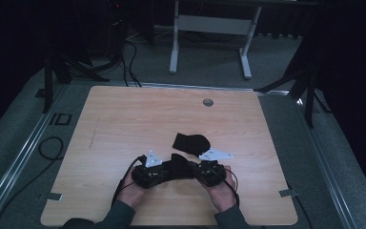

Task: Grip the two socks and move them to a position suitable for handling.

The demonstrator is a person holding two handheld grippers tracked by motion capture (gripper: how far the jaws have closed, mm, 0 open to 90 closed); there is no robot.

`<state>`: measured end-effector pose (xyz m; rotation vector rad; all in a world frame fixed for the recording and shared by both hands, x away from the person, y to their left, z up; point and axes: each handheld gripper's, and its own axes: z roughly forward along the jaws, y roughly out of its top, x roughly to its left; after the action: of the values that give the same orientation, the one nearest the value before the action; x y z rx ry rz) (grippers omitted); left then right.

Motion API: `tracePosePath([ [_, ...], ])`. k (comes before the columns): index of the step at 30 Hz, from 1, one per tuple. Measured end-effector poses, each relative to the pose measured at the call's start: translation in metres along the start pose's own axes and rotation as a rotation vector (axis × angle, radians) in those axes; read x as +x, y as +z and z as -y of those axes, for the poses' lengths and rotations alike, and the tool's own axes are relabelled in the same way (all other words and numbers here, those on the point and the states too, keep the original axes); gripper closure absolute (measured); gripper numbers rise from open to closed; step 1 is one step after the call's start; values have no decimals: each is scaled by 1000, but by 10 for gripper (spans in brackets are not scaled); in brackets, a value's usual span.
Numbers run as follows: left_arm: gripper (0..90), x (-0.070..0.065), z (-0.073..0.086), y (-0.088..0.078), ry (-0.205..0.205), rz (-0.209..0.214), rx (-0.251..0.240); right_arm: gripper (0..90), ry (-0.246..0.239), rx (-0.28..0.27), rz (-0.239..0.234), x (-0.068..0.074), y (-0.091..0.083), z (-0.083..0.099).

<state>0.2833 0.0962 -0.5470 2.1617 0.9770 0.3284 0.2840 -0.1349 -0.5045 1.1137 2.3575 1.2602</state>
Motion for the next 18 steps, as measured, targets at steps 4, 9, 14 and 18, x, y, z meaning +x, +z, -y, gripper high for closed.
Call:
tracePosePath([
  [4,845,-12,0,8,45,3,18,882,24,-17,-7,-4,-6,-2],
  [9,898,-8,1,11,49,-9,54,882,25,-24,28,-12,-15,-3],
  [14,898,2,4,6,33,-4,67,881,43,-6,63,-24,-20,1],
  [18,886,16,7,1,8,21,78,881,57,11,91,-34,-26,6],
])
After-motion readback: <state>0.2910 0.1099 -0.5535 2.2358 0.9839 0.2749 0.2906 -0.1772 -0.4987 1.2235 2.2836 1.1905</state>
